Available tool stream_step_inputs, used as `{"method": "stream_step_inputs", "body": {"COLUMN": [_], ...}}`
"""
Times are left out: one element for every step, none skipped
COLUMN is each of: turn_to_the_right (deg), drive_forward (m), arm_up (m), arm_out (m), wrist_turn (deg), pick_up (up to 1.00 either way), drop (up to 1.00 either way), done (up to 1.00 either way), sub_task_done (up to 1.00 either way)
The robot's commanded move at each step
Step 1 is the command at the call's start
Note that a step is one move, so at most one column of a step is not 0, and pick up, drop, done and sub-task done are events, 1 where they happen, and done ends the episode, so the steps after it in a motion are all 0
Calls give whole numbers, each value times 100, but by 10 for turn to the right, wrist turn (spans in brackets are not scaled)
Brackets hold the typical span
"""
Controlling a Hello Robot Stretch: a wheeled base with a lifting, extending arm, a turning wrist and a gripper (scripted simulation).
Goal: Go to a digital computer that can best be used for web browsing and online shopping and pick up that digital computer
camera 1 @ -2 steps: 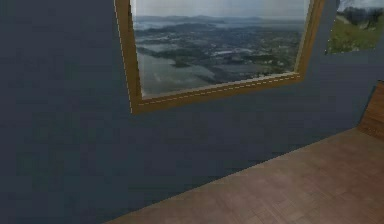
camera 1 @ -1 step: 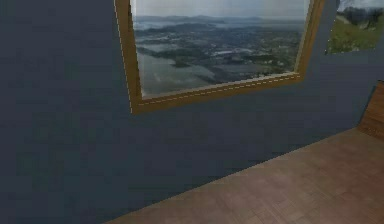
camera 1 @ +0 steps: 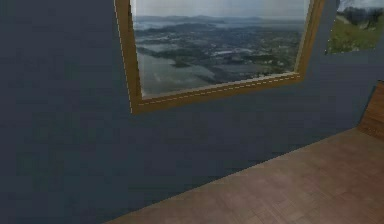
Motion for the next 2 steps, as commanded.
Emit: {"method": "stream_step_inputs", "body": {"turn_to_the_right": [0,0], "drive_forward": [0,0], "arm_up": [0,-30], "arm_out": [0,0], "wrist_turn": [450,0], "pick_up": [0,0], "drop": [0,0], "done": [0,0], "sub_task_done": [0,0]}}
